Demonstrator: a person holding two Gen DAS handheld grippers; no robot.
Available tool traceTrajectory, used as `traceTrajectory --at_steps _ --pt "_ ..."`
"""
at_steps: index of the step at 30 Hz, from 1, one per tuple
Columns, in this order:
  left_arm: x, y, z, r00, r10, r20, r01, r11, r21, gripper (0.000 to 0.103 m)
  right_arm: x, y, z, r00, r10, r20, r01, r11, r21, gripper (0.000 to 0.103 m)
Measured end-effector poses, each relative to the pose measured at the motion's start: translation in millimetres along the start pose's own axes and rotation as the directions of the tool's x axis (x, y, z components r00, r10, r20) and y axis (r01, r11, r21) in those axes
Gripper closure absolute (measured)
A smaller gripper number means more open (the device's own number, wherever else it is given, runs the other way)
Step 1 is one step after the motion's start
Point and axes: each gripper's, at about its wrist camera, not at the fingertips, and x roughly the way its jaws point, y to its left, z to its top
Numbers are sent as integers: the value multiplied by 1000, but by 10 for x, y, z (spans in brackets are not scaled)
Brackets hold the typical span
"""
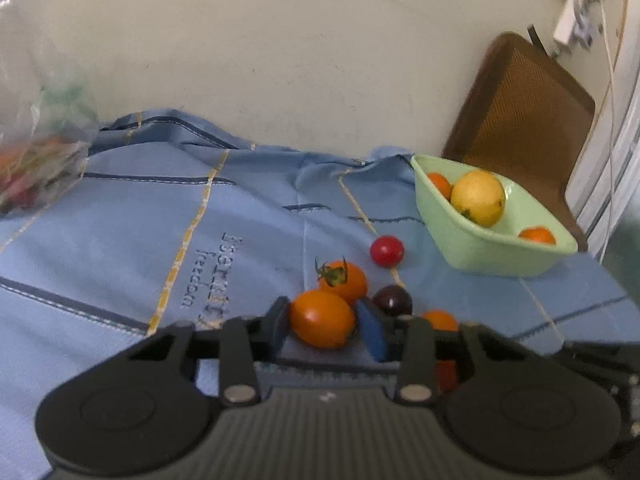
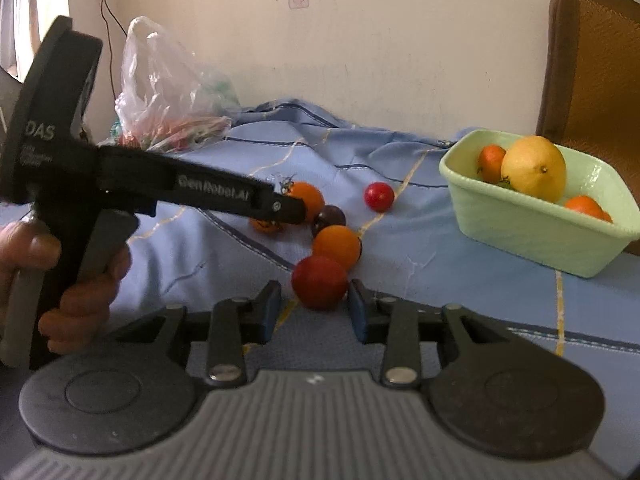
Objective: Organize fruits
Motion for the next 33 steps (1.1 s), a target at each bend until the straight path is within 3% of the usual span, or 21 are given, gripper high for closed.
traceTrajectory --at_steps 4,9,14,20,23,28,31,33 --pt "-227 -1 -133 999 -49 -5 48 998 -31 67 -141 1 -73 999 -12 32 12 1000 8 71" --pt "-460 -245 -444 993 -113 -19 114 993 10 67 -440 -35 -277 998 -38 46 35 998 51 71" --pt "-588 -527 -651 975 -219 -47 220 975 14 67 -824 -36 -564 992 -107 69 101 992 82 71" --pt "-697 -853 -808 985 -173 -18 174 980 92 62 -1105 -7 -843 985 -160 68 152 982 111 71" --pt "-660 -942 -891 995 -101 21 97 985 146 61 -1131 22 -913 979 -187 80 178 978 104 70" --pt "-653 -1051 -910 999 -40 31 33 981 190 59 -1094 76 -919 973 -214 89 208 975 78 69" --pt "-656 -1088 -924 999 -18 36 10 978 207 59 -1125 108 -941 970 -222 105 217 975 55 54" --pt "-653 -1101 -930 999 -8 39 -1 977 211 59 -1145 96 -953 969 -219 116 214 975 61 53"
